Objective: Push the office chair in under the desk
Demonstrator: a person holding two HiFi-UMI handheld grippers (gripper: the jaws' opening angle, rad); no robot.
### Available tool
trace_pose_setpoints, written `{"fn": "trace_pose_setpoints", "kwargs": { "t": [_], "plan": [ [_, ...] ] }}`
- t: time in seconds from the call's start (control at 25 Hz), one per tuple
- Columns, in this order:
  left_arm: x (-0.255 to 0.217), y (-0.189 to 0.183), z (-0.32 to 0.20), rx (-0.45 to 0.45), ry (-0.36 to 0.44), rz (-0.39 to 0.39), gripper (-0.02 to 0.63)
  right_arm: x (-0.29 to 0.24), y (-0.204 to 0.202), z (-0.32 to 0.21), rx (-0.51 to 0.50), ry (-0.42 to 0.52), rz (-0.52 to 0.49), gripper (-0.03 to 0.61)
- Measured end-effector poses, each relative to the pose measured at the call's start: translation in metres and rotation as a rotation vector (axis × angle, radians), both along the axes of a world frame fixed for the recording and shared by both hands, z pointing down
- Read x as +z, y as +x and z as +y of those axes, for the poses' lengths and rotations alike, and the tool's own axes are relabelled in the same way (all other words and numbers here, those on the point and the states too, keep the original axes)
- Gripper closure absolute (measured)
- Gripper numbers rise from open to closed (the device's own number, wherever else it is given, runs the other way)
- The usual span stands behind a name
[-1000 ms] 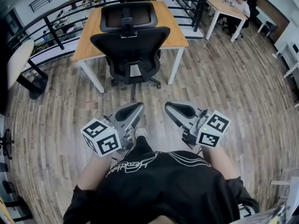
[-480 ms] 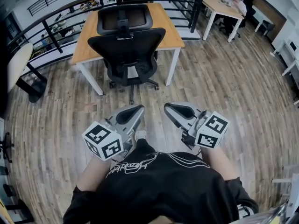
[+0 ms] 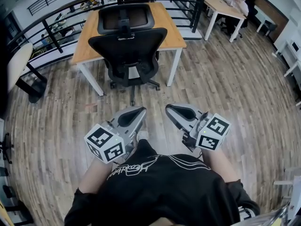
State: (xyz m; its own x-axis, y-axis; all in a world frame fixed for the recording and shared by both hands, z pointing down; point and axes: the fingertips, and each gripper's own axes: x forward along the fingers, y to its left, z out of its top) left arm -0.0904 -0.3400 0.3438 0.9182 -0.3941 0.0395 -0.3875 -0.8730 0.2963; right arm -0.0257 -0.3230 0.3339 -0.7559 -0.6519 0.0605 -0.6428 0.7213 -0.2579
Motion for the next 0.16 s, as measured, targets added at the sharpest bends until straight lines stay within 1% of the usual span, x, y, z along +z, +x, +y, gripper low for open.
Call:
{"fn": "trace_pose_setpoints", "kwargs": {
  "t": [0.16],
  "plan": [
    [-0.0008, -0.0042, -0.0026, -0.005, -0.004, -0.001, 0.606, -0.0022, -0.0054, -0.0024, -0.004, 0.008, 0.01, 0.532]
  ]
}}
